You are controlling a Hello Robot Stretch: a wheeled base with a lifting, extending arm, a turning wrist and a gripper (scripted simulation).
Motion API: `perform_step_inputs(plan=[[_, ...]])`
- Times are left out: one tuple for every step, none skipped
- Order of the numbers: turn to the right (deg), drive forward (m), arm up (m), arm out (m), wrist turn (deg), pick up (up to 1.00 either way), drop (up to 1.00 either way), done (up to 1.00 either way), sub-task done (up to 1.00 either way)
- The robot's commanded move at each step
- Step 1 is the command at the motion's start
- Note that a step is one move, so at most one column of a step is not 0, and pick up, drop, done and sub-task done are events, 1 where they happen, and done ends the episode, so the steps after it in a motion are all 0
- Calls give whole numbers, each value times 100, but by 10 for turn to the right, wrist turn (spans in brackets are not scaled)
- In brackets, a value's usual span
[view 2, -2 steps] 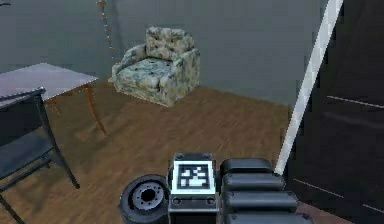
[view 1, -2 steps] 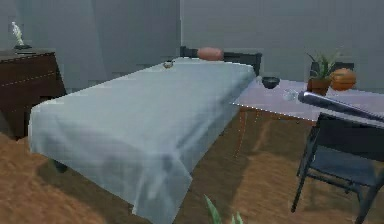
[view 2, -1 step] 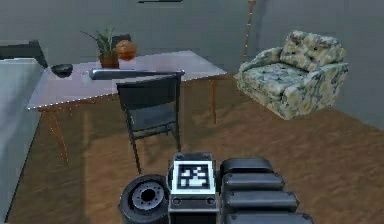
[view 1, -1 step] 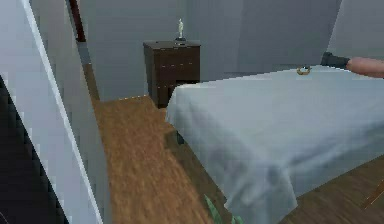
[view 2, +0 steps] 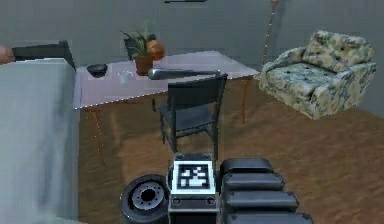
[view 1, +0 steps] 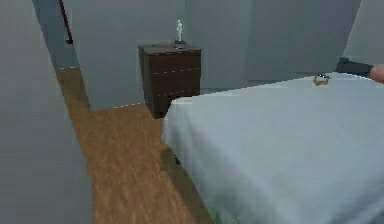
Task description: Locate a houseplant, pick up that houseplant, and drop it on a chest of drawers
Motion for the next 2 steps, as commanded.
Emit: perform_step_inputs(plan=[[-210,0,0,0,0,0,0,0,0],[0,100,0,0,0,0,0,0,0]])
